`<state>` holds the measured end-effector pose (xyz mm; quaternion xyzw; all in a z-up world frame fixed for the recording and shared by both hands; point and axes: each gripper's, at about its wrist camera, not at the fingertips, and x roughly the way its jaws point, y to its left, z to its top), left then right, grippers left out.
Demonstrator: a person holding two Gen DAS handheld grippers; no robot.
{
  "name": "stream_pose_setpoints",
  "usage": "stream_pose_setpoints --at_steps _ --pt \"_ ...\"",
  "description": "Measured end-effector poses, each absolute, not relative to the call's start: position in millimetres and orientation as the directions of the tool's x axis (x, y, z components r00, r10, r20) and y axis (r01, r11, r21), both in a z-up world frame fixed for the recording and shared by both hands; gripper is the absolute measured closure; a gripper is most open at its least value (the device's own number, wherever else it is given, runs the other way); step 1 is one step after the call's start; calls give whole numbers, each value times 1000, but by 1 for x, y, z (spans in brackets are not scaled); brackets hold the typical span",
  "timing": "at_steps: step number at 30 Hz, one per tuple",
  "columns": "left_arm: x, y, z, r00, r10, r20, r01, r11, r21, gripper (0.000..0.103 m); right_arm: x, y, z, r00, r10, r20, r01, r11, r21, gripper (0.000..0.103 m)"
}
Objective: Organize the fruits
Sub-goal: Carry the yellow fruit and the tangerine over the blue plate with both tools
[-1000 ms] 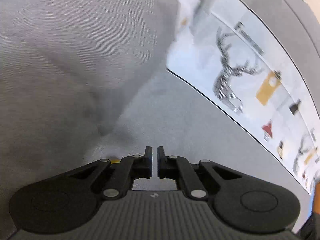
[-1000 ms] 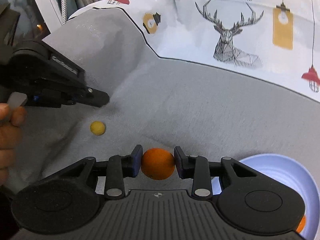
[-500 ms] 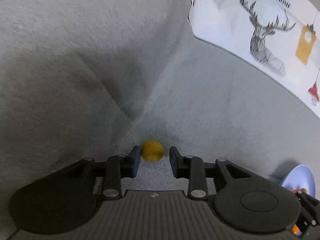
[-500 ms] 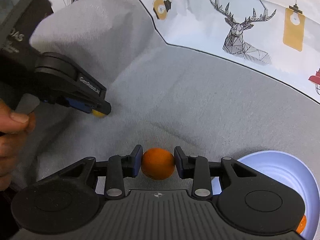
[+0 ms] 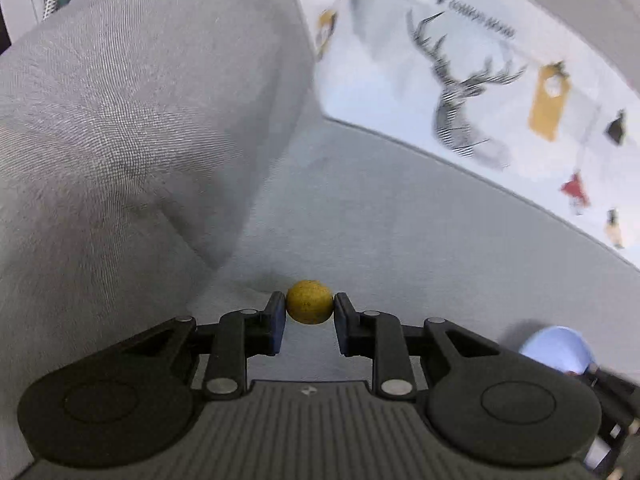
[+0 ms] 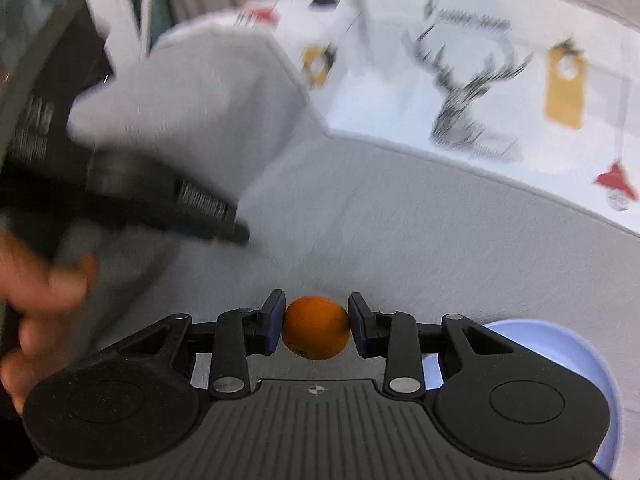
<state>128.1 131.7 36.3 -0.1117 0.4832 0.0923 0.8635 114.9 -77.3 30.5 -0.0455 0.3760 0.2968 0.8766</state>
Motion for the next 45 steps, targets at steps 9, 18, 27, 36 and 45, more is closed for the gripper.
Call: stream_pose_setpoints --at_steps 9,18,27,36,45 --pt "81 75 81 628 -57 -776 -131 975 -177 75 61 -161 93 752 410 -515 -344 912 224 67" --pt "71 22 41 566 -115 -816 -8 990 -144 75 53 -231 65 769 229 -597 -156 973 172 67" --pt "84 -10 32 559 -167 -812 71 986 -153 75 65 -264 44 745 212 -633 -93 972 216 67" --pt "102 -9 23 542 -231 -808 56 969 -240 75 66 -263 43 749 206 -630 -115 977 182 67" --pt "102 -20 24 548 -293 -783 95 952 -290 75 65 -259 45 743 227 -630 -144 973 180 67"
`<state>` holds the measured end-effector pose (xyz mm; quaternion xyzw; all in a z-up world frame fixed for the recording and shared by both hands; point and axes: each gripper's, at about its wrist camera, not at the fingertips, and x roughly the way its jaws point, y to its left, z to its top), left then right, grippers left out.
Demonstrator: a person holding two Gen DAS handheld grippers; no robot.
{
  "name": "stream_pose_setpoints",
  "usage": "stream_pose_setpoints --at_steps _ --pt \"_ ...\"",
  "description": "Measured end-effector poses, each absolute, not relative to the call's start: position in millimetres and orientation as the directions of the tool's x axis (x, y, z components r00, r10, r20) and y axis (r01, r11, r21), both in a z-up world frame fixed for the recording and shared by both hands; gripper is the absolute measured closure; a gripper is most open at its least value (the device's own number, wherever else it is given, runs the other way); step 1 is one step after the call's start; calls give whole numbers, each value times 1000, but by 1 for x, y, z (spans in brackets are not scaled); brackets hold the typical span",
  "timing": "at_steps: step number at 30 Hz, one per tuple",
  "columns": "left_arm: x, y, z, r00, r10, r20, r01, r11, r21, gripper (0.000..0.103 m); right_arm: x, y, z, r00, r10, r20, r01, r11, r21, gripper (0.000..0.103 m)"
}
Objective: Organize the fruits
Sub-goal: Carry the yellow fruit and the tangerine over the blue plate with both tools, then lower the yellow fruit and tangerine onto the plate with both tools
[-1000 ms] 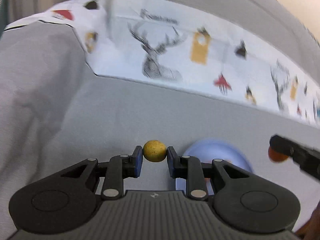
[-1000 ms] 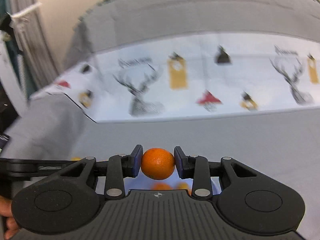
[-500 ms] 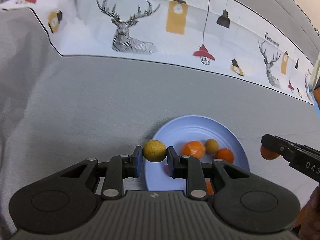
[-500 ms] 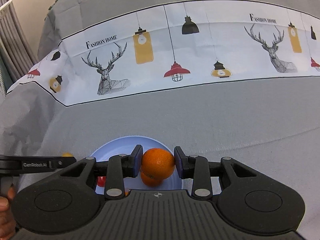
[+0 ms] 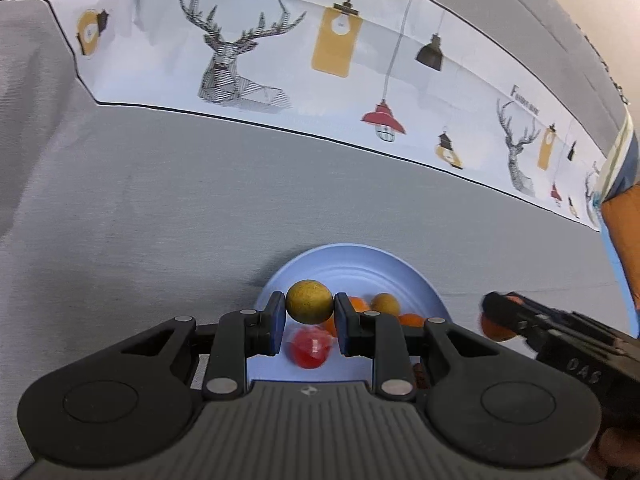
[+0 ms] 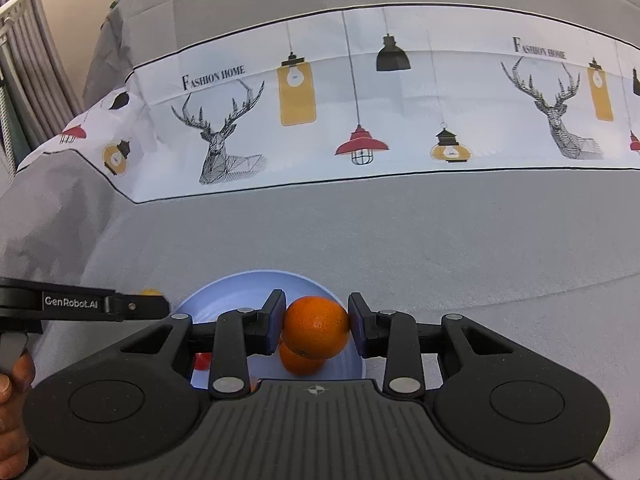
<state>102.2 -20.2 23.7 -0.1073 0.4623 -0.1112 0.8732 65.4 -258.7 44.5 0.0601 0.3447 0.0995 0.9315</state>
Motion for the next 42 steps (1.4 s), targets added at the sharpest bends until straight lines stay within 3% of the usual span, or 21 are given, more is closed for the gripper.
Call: stream_pose_setpoints --at_steps 42 --pt "92 -62 6 437 -318 -841 289 935 -204 75 70 -235 36 721 238 -651 -208 970 124 67"
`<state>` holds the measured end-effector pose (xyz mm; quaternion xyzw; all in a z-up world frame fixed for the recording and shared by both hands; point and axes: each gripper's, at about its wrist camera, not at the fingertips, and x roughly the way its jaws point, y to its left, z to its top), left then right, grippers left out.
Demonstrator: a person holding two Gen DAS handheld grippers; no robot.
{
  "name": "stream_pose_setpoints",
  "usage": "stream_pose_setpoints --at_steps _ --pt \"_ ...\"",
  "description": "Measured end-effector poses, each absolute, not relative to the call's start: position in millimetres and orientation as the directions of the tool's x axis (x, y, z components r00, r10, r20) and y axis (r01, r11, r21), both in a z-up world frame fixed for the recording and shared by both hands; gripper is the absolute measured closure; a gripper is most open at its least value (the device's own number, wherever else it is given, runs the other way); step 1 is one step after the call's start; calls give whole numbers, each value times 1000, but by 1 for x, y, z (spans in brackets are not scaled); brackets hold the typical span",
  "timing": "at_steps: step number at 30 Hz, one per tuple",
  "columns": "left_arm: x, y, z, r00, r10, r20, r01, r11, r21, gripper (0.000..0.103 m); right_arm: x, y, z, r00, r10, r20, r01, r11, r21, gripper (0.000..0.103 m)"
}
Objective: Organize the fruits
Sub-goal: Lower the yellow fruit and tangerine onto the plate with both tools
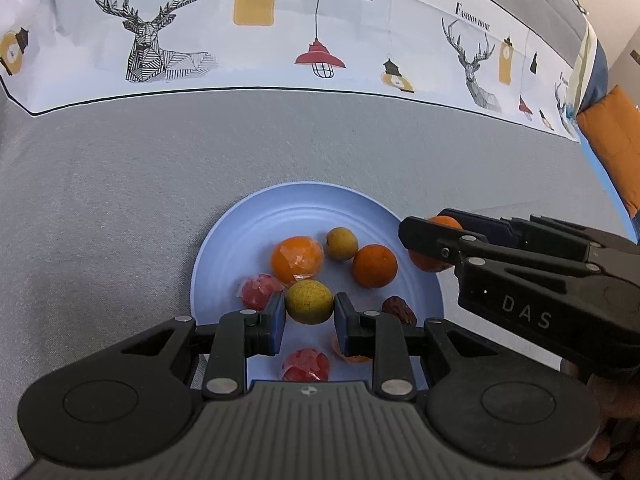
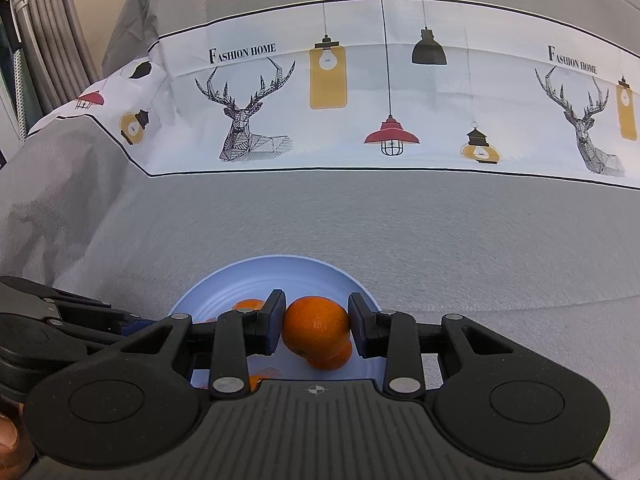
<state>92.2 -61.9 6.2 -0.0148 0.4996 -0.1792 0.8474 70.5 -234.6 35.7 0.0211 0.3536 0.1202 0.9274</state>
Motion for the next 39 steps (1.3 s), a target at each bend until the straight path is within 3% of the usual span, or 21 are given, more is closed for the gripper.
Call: stream_pose_setpoints --at_steps 39 --pt "91 -68 4 429 -316 -846 304 933 -194 75 69 -229 34 720 235 -653 -217 970 109 67"
